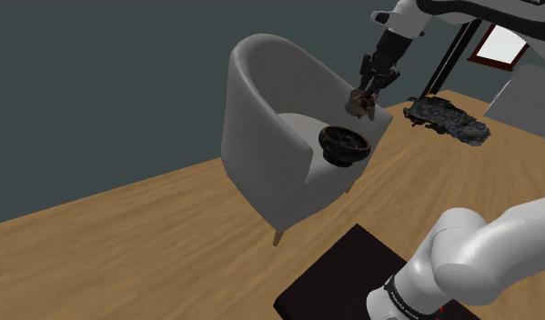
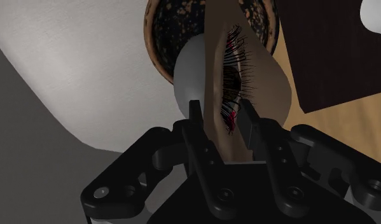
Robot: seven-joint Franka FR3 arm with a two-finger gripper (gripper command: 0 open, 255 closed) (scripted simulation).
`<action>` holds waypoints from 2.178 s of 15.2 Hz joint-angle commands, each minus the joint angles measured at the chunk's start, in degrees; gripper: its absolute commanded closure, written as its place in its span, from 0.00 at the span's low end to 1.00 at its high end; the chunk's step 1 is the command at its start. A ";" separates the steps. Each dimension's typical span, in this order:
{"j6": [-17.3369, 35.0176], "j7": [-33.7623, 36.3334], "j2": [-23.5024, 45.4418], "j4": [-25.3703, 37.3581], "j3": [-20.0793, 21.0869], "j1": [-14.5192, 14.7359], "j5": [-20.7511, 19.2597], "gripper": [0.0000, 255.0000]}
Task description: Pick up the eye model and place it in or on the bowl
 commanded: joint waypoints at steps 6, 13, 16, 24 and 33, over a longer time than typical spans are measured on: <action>5.27 0.43 -2.02 -7.20 -0.16 -0.41 -0.65 1.00; 10.43 0.76 -3.49 -13.80 -0.50 -0.81 -1.29 1.00; 12.65 0.88 -3.94 -16.46 -0.70 -0.98 -1.55 1.00; 12.76 0.87 -3.95 -16.59 -0.69 -1.01 -1.55 1.00; 7.05 0.66 -3.62 -10.57 -0.06 -0.79 -1.09 0.00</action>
